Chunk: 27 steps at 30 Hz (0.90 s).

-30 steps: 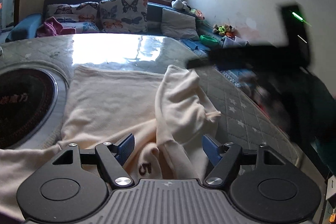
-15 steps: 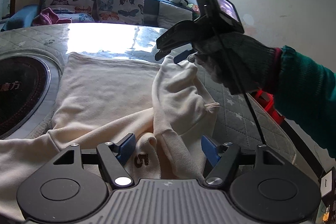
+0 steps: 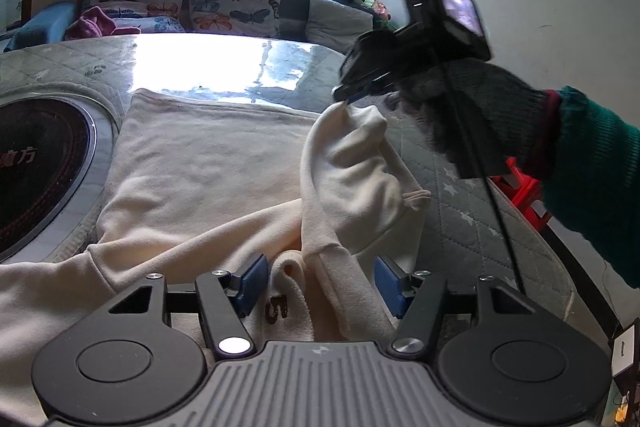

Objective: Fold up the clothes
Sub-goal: 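Grasp a sleeve with the right tool while the left tool grips the printed body, then lift the sleeve with the right tool and fold it across the body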

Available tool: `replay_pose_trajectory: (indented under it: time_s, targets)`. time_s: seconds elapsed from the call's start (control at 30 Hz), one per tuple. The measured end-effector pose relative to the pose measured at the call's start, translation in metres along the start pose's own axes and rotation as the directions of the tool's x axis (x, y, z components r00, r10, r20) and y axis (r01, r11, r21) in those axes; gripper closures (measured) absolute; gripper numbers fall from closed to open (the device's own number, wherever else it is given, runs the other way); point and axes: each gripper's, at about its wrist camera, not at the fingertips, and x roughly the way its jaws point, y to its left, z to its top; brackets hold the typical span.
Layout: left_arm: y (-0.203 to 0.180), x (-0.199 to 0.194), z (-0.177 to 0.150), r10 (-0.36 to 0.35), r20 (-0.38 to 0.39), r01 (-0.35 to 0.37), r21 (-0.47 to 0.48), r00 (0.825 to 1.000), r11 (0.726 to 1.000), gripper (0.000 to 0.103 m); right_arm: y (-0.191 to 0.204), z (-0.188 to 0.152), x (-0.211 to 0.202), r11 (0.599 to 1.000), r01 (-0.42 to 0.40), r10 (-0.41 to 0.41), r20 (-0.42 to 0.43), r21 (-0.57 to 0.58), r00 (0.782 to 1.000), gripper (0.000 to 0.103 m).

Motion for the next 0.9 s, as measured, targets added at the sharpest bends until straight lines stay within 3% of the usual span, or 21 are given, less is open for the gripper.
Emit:
replay_pose_trajectory:
  time_s: [0.2,0.5,0.57,0.6,0.7,0.9]
  targets:
    - [-0.009,-0.001,0.002,0.017,0.017,-0.017,0.029,1.000,0.999,0.045,-0.021,-0.002,-0.058,1.000,-0.013,0.012,0.122,0.006,0.992,0.100]
    - [-0.029,0.001,0.004,0.014,0.045,-0.020,0.130,0.999,0.991,0.044,-0.062,-0.024,-0.158,0.999,-0.024,0.013,0.298,0.032,0.955,0.100]
    - [-0.033,0.003,0.002,0.009,0.042,-0.015,0.155,0.999,0.988,0.054,-0.070,-0.032,-0.176,0.999,-0.012,-0.001,0.328,0.038,0.945,0.101]
    - [-0.036,0.003,0.001,-0.002,0.040,-0.004,0.171,0.999,0.985,0.068,-0.075,-0.037,-0.184,0.999,-0.005,-0.009,0.341,0.043,0.940,0.101]
    - [-0.044,0.000,-0.005,-0.045,0.030,0.037,0.226,0.999,0.973,0.087,-0.090,-0.051,-0.199,0.998,0.009,-0.033,0.349,0.068,0.936,0.102]
    - [-0.056,-0.004,-0.015,-0.079,0.024,0.069,0.286,0.997,0.956,0.090,-0.111,-0.079,-0.186,0.993,0.013,-0.045,0.269,0.121,0.962,0.099]
